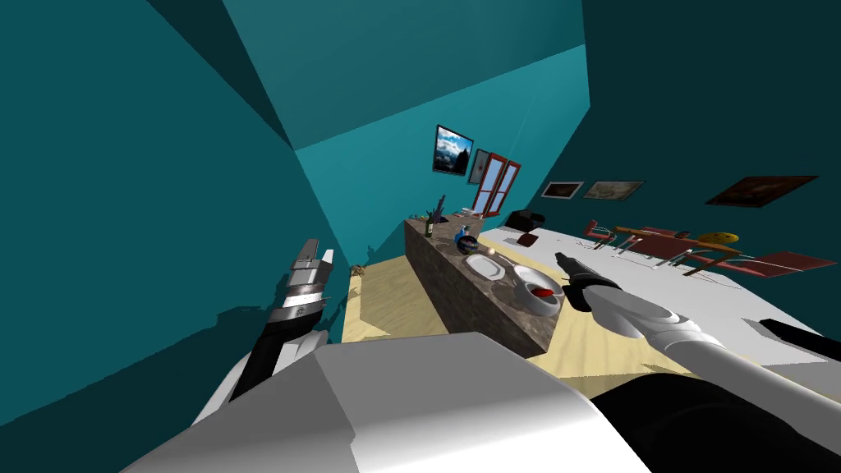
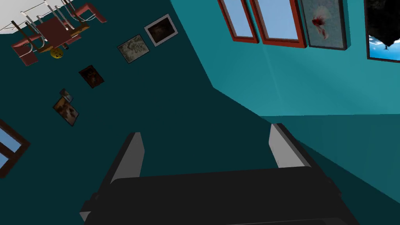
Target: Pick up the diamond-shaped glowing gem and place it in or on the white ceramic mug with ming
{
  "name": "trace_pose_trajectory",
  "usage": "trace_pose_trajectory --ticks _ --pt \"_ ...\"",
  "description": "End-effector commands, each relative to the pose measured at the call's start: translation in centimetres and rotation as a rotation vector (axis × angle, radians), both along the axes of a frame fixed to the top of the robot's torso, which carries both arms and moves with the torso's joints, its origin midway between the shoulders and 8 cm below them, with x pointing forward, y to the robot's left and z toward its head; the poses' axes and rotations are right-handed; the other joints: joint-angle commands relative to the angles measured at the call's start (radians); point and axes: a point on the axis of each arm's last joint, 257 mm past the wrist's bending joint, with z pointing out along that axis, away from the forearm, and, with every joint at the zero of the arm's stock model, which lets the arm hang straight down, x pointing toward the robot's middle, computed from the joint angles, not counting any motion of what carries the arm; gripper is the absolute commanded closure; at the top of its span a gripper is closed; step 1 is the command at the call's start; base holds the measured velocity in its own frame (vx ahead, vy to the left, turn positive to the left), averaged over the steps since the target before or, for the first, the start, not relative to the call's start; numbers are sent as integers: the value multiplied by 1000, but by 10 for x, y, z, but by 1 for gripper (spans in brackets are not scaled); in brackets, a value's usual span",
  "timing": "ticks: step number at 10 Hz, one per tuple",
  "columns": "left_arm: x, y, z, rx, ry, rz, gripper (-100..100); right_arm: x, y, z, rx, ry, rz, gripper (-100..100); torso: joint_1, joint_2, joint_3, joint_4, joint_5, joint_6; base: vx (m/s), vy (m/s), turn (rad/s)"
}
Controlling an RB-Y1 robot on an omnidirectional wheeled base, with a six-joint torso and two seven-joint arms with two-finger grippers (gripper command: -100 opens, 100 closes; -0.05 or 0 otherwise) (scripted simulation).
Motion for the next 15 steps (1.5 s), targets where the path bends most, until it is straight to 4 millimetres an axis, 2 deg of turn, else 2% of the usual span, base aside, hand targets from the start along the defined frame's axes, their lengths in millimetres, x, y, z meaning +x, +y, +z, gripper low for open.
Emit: trace_pose_trajectory --ticks 1,2,4,6,8,9,10,11,14,15 --pt "0 0 0 0 0 0 0 0 -4 5 -106 129 35 -100 0 0 0 0 0 0 0 12 -47" --pt "0 0 0 0 0 0 0 7 0 7 -139 169 65 -100 -1 -3 -2 -1 0 0 16 1 -22" --pt "0 0 0 0 0 0 0 14 9 -3 -155 231 112 -100 -3 -6 -4 -2 -1 -1 10 -5 6" --pt "0 0 0 0 0 0 0 15 10 -5 -183 265 122 -100 -3 -6 -4 -2 -1 -1 0 0 0" --pt "0 0 0 0 0 0 0 -10 -10 -22 -323 514 146 -100 1 -1 -1 -1 0 -3 -122 68 422" --pt "0 0 0 0 0 0 0 -18 -19 -22 -381 609 156 -100 2 1 0 0 0 -2 -66 27 113" --pt "0 0 0 0 0 0 0 -12 -18 -15 -443 665 181 -100 0 0 0 0 0 0 -13 6 -71" --pt "0 0 0 0 0 0 0 -7 -13 -16 -479 708 210 -100 -2 -3 -2 -1 -1 0 8 -3 -24" --pt "0 0 0 0 0 0 0 -5 -4 -33 -509 795 278 -100 -3 -6 -3 -1 -1 0 7 -2 7" --pt "0 0 0 0 0 0 0 -5 -4 -33 -519 803 280 -100 -3 -5 -3 -1 -1 0 0 0 0"
